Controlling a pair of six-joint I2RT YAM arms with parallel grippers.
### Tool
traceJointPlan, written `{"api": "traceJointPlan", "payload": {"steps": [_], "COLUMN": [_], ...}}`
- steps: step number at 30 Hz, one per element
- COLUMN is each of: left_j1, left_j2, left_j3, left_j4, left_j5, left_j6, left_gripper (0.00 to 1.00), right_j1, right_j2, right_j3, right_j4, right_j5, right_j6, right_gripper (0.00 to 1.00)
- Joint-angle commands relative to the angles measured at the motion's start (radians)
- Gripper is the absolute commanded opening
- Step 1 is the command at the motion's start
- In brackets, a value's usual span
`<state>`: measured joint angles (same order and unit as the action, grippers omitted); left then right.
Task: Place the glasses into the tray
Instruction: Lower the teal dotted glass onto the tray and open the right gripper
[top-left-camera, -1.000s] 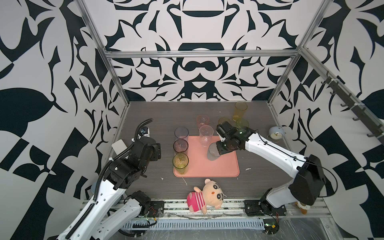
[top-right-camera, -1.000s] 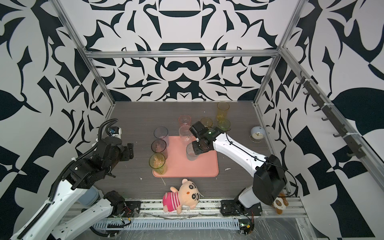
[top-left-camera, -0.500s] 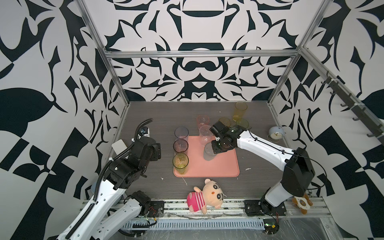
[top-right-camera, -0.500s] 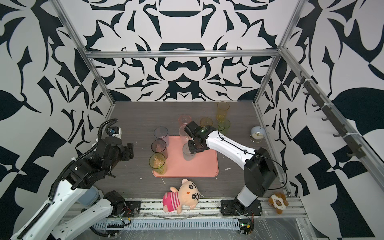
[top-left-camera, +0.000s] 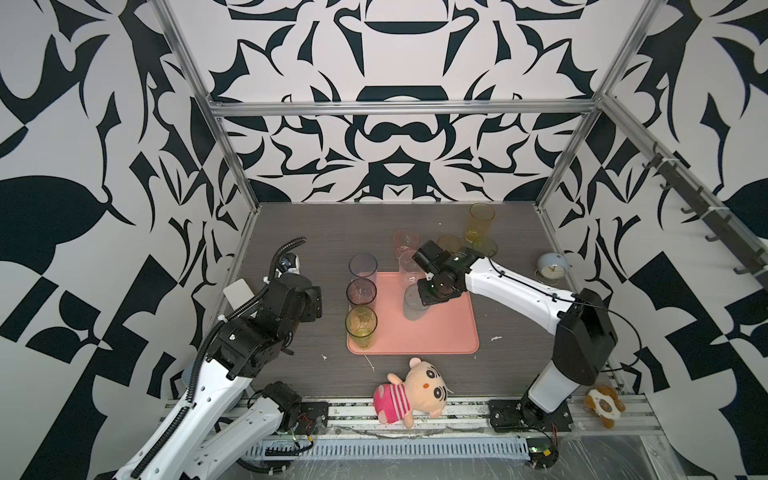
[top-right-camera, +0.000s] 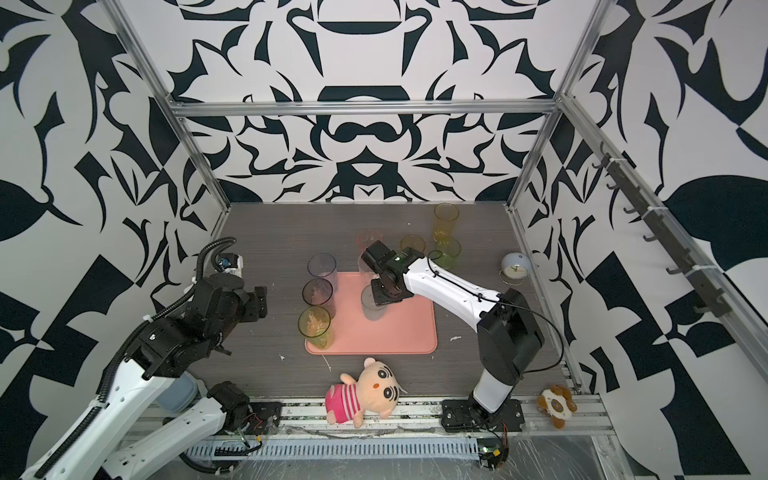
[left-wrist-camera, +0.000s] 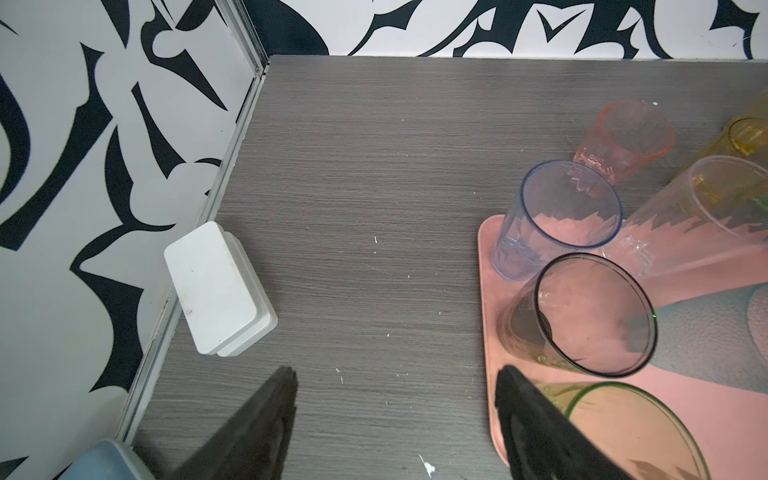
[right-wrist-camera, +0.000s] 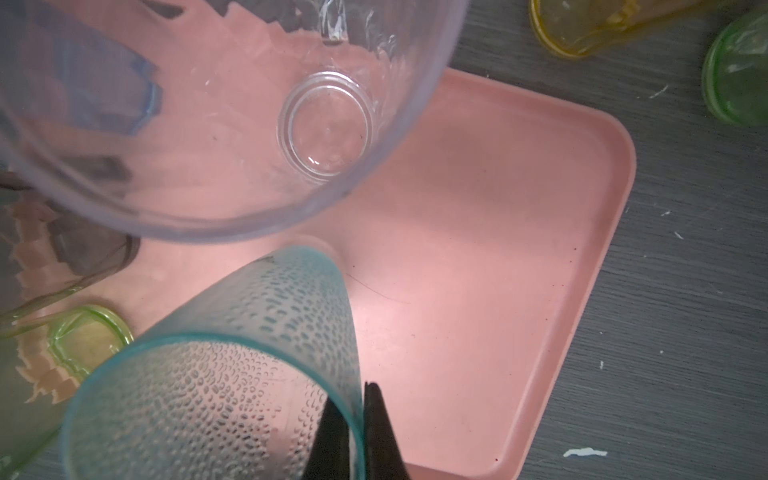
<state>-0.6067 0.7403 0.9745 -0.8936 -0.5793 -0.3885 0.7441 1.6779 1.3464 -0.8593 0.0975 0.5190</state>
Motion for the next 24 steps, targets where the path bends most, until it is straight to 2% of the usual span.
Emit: {"api": "traceJointPlan", "payload": {"steps": [1,10,18,24], "left_j1": [0.004,0.004,0.004,0.004], "left_j2": [-0.010,-0.015,-0.016,-0.019], "left_j3": [-0.010,-0.010,-0.011,-0.010], "left_j4": [0.002,0.002,0.002,0.002], "left_j5": [0.002,0.002,-0.001,-0.003], "left_j6": [-0.009,-0.009,-0.008,-0.010], "left_gripper": [0.79,0.79,0.79,0.79], "right_j1": [0.006,0.006,0.006,0.005], "right_j2": [-0.005,0.017,0.042,0.052], "right_j3": [0.045,0.059,0.075,0.093], "right_j4": [-0.019,-0.014,-0.001,-0.014], "right_j5": [0.023,0.018,0.005,-0.004], "right_j6": [0.009,0.009,0.008,0.002], "right_gripper": [0.02,0.04,0.11,0.20]}}
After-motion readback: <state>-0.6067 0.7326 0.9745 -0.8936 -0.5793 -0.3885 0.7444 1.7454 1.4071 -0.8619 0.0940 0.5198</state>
